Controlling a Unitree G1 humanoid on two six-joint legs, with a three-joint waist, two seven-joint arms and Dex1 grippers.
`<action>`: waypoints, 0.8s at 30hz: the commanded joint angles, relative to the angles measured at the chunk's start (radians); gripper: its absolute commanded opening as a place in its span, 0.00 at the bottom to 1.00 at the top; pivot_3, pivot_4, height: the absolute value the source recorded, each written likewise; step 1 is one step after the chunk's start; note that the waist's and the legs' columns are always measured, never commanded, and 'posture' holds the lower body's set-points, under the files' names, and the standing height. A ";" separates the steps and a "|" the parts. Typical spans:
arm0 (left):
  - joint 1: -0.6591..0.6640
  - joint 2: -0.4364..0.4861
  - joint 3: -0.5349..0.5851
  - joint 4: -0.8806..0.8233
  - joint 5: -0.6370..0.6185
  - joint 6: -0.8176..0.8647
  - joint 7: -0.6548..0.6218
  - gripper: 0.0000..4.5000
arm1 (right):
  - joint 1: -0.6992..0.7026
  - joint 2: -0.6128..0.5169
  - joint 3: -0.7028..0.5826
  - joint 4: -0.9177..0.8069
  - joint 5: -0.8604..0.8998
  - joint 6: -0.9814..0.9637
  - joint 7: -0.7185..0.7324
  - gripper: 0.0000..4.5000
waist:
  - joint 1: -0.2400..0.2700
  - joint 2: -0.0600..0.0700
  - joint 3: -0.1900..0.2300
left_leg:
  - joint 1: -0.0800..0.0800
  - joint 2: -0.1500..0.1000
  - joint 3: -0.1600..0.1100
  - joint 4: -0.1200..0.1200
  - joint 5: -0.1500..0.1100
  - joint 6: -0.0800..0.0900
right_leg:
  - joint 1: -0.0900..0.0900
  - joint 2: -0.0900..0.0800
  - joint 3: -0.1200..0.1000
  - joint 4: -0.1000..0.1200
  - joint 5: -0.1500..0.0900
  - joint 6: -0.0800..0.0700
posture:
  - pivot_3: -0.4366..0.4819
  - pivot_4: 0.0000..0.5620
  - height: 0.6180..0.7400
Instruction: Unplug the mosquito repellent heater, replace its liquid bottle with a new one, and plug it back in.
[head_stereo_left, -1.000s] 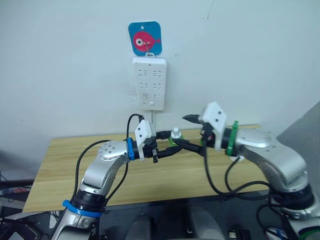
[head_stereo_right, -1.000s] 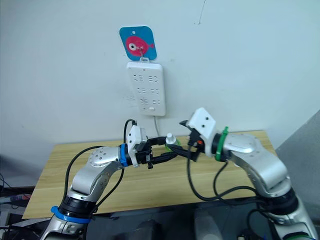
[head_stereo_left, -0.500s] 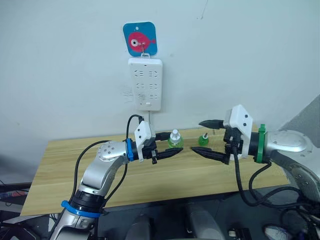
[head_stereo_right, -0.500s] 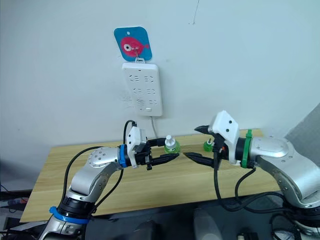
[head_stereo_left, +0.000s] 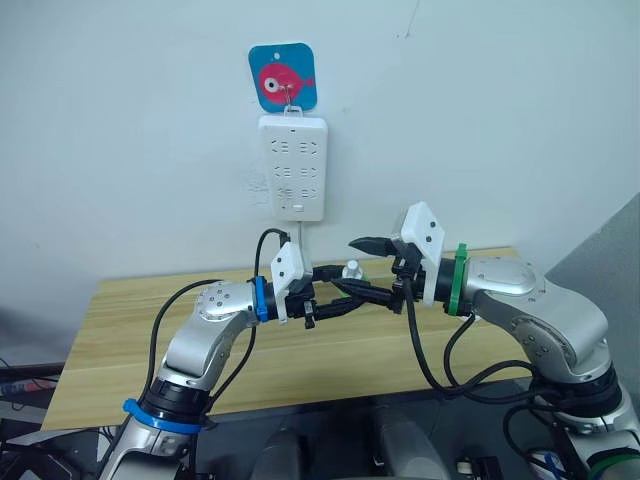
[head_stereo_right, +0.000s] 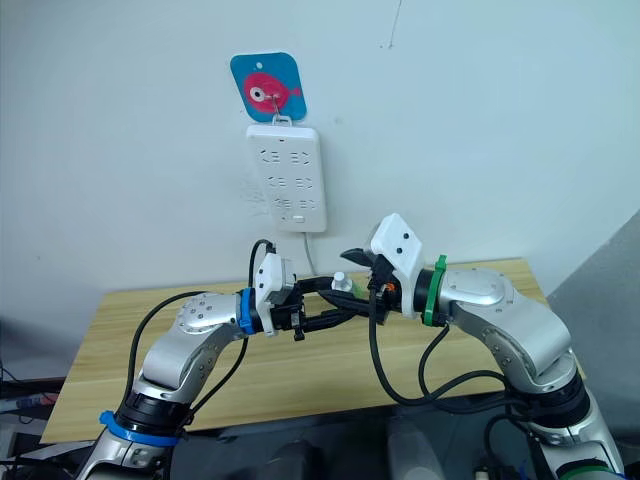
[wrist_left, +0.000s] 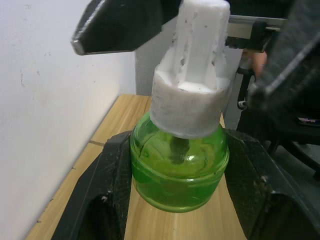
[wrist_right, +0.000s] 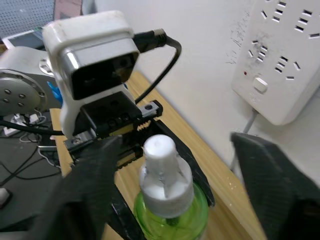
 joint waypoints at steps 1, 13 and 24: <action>0.005 0.000 0.000 -0.034 0.000 -0.016 0.005 0.50 | -0.015 -0.006 -0.020 -0.041 0.027 -0.014 0.023 0.51 | 0.000 0.000 0.000 | 0.000 0.000 0.000 0.000 0.000 0.000 | 0.000 0.000 0.000 0.000 0.000 0.000 | 0.25 0.25 0.92; 0.017 0.017 0.002 -0.025 0.018 -0.013 0.006 0.50 | -0.076 0.012 -0.102 -0.060 0.112 -0.040 0.039 0.06 | -0.001 0.000 0.000 | 0.000 0.000 0.000 0.000 0.000 0.000 | 0.000 0.000 0.000 0.000 -0.001 0.002 | 0.24 0.26 0.92; 0.230 0.159 0.070 -0.049 0.063 0.023 0.055 0.50 | 0.142 0.077 -0.026 0.136 -0.221 -0.351 -0.160 0.06 | -0.002 0.000 0.008 | 0.001 0.001 0.000 -0.004 0.000 0.000 | 0.000 -0.004 0.000 -0.002 -0.003 0.003 | 0.26 0.39 0.92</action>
